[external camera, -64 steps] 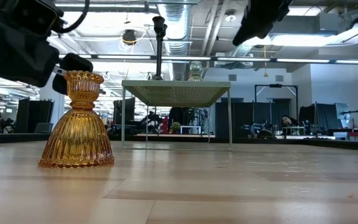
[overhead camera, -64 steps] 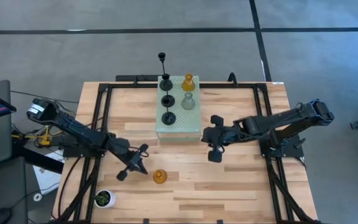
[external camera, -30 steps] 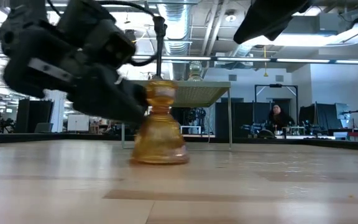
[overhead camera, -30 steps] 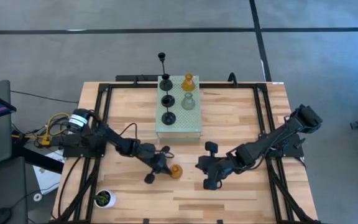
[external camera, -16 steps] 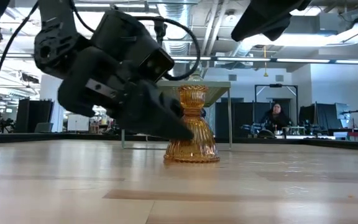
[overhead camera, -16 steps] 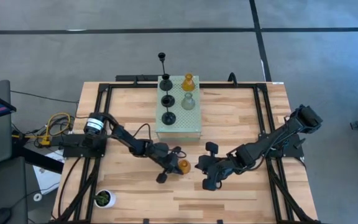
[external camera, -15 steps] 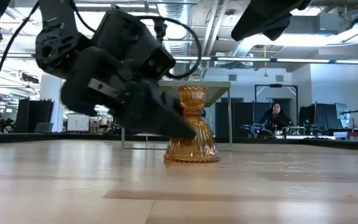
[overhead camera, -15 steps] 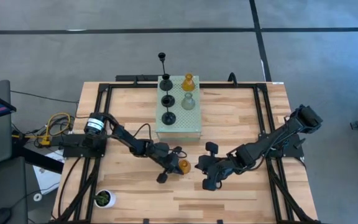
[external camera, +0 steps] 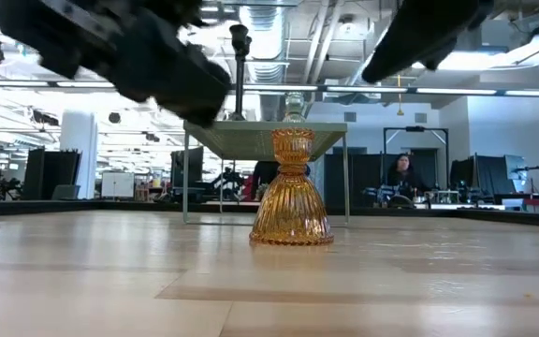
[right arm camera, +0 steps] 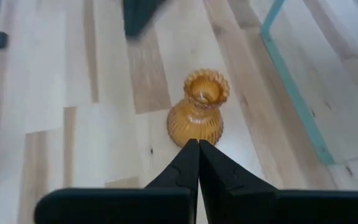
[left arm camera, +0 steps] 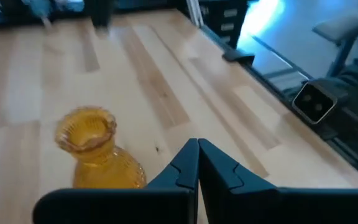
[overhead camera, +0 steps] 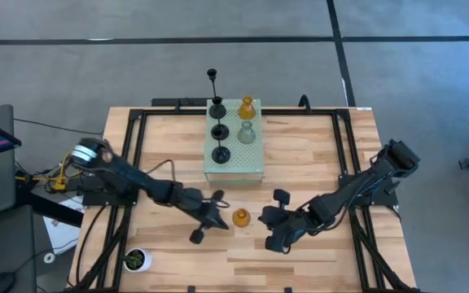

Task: Pick & Place candle stick holders
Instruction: Put the yellow glass candle holder on the shelf aligned with the other green glass candle holder

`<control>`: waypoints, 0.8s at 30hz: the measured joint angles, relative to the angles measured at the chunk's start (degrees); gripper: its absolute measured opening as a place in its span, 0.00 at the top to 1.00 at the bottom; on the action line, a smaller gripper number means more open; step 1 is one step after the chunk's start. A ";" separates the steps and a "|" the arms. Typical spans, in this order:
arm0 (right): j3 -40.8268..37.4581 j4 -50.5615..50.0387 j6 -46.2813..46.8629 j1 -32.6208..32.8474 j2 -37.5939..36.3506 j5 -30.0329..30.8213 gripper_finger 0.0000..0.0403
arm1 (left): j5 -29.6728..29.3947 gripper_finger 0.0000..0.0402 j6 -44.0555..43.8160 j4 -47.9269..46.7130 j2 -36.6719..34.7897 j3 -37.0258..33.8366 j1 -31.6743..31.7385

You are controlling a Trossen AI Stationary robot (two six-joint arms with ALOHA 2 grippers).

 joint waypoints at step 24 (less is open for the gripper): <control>-4.71 9.20 3.12 -0.22 10.20 3.32 1.00 | -8.86 0.99 -1.68 -1.14 -28.58 -15.47 -5.47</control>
